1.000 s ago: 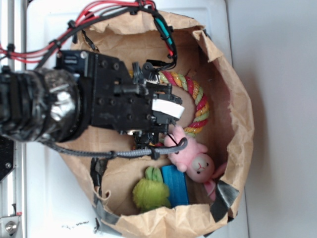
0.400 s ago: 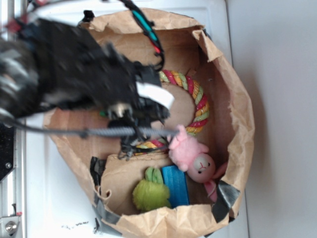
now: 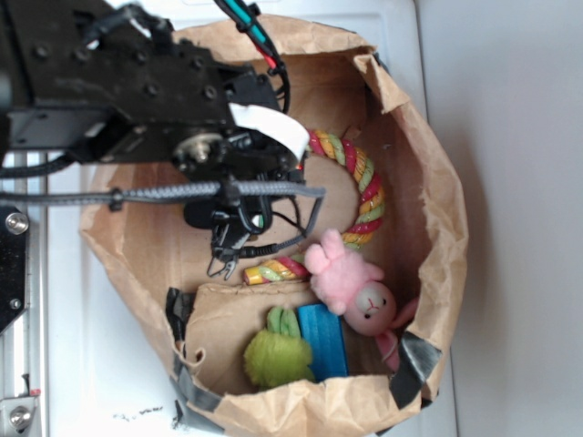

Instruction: Grab the green block.

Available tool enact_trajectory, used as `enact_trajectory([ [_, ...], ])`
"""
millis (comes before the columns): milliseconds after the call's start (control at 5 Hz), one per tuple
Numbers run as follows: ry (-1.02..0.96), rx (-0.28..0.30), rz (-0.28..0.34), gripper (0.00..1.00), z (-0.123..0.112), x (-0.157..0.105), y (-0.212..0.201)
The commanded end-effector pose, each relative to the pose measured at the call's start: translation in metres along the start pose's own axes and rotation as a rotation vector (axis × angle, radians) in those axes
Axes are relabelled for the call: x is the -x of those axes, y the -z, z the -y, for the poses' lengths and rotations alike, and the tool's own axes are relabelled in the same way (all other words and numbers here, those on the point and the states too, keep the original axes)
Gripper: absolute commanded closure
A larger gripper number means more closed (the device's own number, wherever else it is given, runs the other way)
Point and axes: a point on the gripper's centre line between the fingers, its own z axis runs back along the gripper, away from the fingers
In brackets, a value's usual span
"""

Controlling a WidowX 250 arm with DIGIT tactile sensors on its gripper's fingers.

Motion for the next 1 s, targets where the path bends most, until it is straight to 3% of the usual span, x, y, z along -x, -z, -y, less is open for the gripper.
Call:
enact_trajectory([
  [0,0.005,-0.053,0.059,0.0,-0.012,-0.015,-0.01],
  [200,0.063,-0.081,0.039,0.0,0.001,-0.01,0.006],
  [800,0.104,-0.094,0.001,0.0,0.005,-0.003,0.04],
])
